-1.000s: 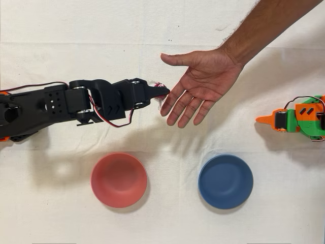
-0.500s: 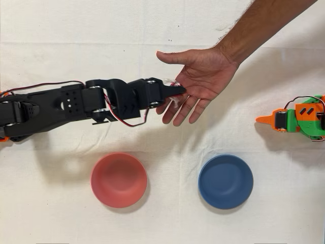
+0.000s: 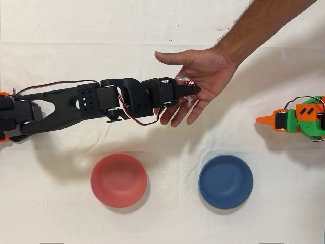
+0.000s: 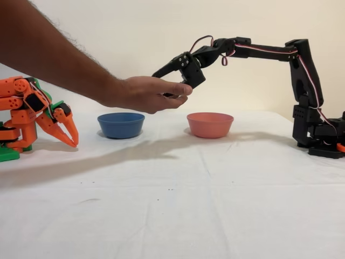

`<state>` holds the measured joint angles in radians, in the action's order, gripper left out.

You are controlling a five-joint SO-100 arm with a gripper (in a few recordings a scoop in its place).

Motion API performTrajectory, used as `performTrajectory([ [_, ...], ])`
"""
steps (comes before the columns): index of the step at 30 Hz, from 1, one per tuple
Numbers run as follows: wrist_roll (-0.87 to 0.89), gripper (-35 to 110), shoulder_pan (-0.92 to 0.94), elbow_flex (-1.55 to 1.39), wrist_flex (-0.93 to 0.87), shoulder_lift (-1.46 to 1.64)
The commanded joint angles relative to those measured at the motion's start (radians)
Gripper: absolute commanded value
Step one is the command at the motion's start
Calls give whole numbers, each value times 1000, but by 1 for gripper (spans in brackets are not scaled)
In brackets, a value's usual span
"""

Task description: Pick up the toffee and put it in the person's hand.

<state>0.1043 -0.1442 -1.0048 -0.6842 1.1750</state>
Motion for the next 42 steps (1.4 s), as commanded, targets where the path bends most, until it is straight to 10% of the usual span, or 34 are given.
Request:
performTrajectory([
  [1,15,14,-9,92,6,34],
  [42,-74,20,49,-637,-186,753],
])
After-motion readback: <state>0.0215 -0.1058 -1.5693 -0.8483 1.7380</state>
